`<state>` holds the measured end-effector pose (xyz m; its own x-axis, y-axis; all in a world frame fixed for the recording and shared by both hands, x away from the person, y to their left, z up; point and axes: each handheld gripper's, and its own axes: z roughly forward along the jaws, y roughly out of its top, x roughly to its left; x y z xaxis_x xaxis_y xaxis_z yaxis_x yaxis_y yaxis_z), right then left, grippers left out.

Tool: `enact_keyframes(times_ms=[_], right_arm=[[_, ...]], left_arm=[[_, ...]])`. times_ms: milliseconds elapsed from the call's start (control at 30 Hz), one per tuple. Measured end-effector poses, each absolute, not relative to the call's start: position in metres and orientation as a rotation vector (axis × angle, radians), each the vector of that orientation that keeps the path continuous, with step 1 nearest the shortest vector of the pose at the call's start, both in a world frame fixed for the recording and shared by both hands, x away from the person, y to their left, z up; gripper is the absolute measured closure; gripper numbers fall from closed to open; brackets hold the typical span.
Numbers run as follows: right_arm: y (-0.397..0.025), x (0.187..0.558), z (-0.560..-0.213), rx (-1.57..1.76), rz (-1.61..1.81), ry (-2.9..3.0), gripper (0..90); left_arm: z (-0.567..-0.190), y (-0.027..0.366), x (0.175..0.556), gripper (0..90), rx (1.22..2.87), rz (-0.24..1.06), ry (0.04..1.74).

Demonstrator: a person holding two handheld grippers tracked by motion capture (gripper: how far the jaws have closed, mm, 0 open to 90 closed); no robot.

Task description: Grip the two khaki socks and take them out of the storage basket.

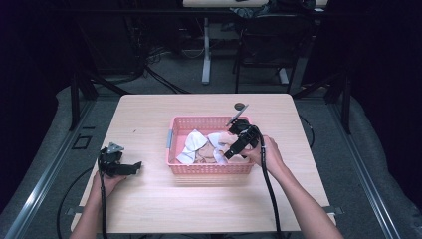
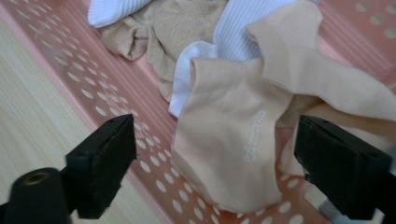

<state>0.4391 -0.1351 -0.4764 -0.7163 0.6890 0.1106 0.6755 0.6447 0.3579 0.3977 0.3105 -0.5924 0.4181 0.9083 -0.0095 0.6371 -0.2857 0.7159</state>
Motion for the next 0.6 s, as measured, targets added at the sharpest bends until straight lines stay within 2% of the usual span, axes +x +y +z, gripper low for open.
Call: enact_keyframes(times_ms=[300,500,533,600], right_arm=[[-0.124,0.444,-0.500,1.210,0.471,2.849,22.9],[-0.122,0.447,-0.505,1.226,0.393,2.822,42.5],[-0.122,0.447,-0.505,1.226,0.393,2.822,42.5],[-0.124,0.449,-0.506,1.233,0.357,2.816,49.1]], left_arm=[[-0.592,0.311,0.398,1.5,2.027,0.538,1.302],[-0.592,0.310,0.398,1.5,2.027,0.538,1.302],[-0.592,0.310,0.398,1.5,2.027,0.538,1.302],[-0.592,0.311,0.398,1.5,2.028,0.538,1.301]])
